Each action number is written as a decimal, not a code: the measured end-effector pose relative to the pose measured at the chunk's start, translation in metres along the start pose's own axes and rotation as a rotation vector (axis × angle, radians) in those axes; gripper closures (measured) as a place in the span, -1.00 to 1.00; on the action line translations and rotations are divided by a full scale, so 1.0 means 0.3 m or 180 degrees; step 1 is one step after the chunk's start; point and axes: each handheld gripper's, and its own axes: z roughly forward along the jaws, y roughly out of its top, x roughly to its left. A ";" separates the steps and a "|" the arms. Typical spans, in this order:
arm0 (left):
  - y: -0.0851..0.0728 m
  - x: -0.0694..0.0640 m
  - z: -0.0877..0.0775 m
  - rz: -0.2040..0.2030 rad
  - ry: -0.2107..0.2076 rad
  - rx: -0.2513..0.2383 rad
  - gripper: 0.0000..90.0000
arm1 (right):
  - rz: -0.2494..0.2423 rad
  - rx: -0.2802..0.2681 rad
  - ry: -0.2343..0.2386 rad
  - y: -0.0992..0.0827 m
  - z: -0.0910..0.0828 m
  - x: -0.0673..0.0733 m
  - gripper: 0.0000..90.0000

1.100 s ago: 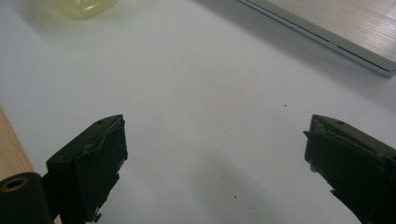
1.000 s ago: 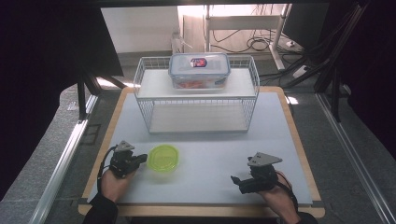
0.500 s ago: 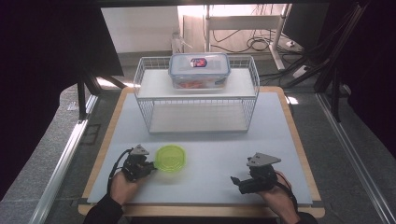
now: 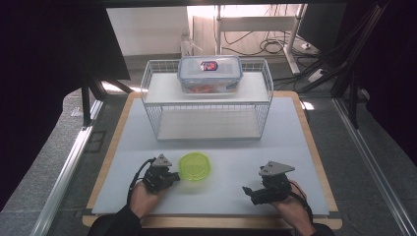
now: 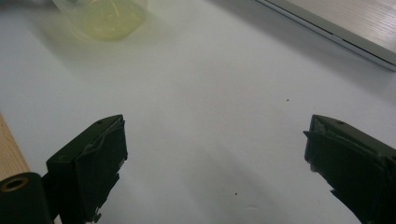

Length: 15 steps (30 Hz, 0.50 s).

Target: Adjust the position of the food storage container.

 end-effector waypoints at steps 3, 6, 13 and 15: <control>0.010 -0.019 0.018 0.0036 -0.0028 0.0017 1.00 | -0.0002 0.0003 0.0004 0.000 0.001 0.001 -0.88; 0.024 -0.036 0.036 0.0093 -0.0055 0.0026 1.00 | -0.0002 0.0002 0.0012 -0.001 0.002 0.001 -0.88; 0.053 -0.063 0.073 0.0148 -0.0059 -0.0002 1.00 | -0.0009 0.0007 0.0022 -0.001 0.004 0.002 -0.88; 0.063 -0.064 0.082 0.0175 -0.0043 -0.0004 1.00 | -0.0012 0.0015 0.0025 -0.001 0.004 0.003 -0.88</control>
